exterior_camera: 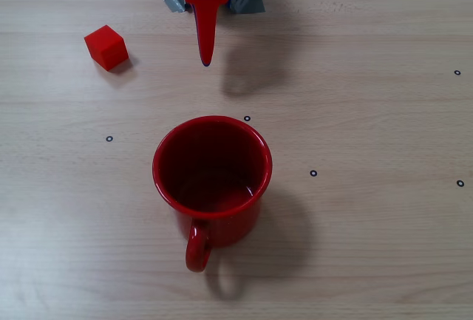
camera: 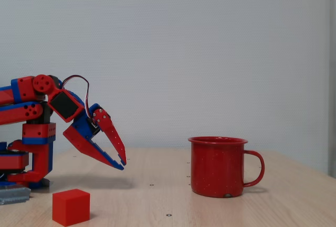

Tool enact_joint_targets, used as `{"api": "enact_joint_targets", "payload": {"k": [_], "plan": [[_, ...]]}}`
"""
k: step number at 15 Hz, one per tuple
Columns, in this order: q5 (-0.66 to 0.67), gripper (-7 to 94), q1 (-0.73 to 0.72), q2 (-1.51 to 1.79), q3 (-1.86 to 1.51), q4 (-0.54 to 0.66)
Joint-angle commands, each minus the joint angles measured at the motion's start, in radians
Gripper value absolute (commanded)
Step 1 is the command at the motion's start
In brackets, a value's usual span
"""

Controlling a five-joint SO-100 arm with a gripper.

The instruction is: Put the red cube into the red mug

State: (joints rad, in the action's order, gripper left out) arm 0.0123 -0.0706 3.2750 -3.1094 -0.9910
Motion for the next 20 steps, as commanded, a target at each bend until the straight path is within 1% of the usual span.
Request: {"api": "enact_joint_targets", "payload": {"k": [1, 9, 13, 16, 20], "plan": [[-0.015, 0, -0.025, 0.057, -0.035, 0.003], [-0.011, 0, -0.025, 0.057, -0.035, 0.005], [0.023, 0, -0.043, 0.057, -0.031, -0.002], [0.049, 0, -0.031, 0.041, 0.057, -0.072], [0.094, 0, 0.008, -0.032, 0.209, -0.133]]}}
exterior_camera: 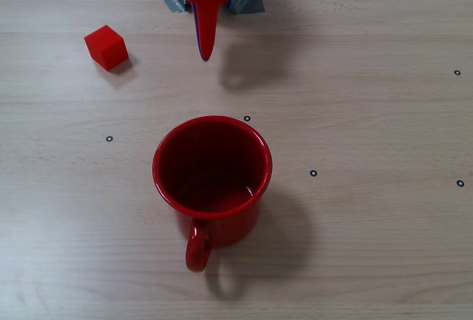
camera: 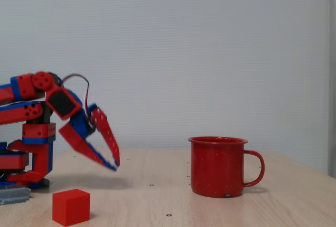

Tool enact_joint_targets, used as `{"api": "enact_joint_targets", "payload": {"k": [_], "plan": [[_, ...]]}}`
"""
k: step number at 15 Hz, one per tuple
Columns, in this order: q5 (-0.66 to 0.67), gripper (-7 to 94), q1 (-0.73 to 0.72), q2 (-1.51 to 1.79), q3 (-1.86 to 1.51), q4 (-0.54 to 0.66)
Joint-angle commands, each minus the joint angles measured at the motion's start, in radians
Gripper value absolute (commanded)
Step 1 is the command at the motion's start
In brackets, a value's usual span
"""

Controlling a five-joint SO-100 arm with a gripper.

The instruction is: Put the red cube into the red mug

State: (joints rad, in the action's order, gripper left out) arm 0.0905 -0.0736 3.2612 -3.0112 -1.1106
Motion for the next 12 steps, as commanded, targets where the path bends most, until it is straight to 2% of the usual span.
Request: {"api": "enact_joint_targets", "payload": {"k": [1, 4, 8, 12], "plan": [[0.018, 0, 0.023, -0.044, 0.158, -0.025], [0.009, 0, 0.066, -0.149, 0.328, -0.067], [0.035, 0, 0.137, -0.37, 0.646, -0.183], [0.011, 0, 0.202, -0.643, 1.02, -0.365]]}}
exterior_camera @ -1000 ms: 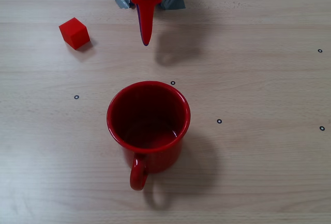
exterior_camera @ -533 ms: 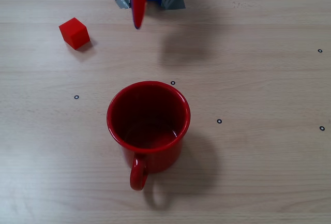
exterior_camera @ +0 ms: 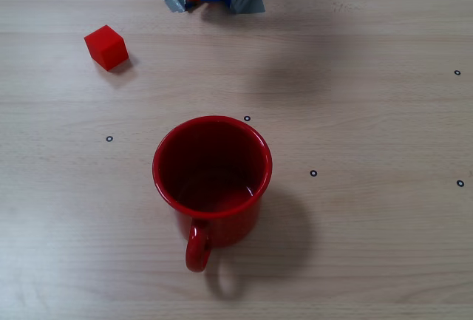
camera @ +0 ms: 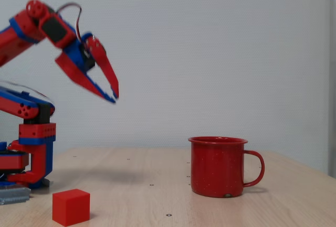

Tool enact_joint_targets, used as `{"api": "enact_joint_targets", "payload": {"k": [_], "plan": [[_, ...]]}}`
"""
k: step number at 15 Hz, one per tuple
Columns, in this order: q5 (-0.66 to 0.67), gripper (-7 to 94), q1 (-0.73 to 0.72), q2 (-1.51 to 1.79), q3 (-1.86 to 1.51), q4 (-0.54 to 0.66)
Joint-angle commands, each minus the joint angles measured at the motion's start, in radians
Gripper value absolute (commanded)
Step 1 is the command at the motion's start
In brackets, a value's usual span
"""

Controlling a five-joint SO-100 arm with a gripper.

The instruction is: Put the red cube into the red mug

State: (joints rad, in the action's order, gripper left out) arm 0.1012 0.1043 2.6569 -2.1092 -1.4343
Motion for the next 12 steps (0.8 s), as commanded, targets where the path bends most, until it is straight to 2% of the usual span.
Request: {"api": "enact_joint_targets", "payload": {"k": [1, 6, 12], "plan": [[-0.014, 0, 0.049, -0.095, 0.199, -0.08], [-0.038, 0, 0.112, -0.298, 0.485, -0.273], [-0.095, 0, 0.272, -0.4, 0.503, -0.345]]}}
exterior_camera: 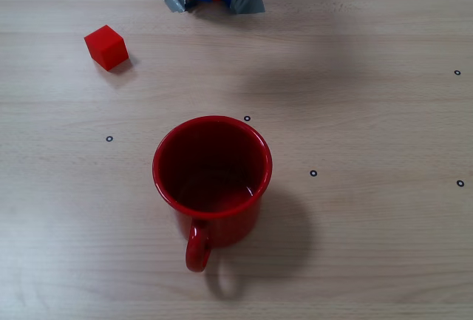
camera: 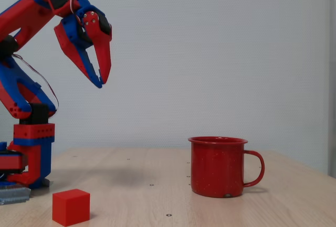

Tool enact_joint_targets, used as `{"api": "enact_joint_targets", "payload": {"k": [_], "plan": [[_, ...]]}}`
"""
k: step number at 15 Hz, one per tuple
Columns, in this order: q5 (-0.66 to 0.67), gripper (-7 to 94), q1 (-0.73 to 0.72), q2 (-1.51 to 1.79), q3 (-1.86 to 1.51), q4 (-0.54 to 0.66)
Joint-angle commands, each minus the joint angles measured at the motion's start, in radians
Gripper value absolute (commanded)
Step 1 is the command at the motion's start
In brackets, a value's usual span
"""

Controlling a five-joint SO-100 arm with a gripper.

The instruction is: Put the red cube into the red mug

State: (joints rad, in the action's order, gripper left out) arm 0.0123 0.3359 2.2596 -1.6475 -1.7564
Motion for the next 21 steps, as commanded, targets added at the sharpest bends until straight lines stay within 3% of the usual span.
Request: {"api": "enact_joint_targets", "payload": {"k": [1, 7, 13, 17, 21], "plan": [[-0.008, 0, 0.067, -0.026, 0.032, -0.029], [0.0, 0, 0.267, -0.224, 0.009, -0.043], [0.066, 4, 0.377, -0.293, -0.138, 0.061], [0.14, 22, 0.453, -0.222, -0.273, 0.126], [0.216, 55, 0.482, -0.167, -0.367, 0.146]]}}
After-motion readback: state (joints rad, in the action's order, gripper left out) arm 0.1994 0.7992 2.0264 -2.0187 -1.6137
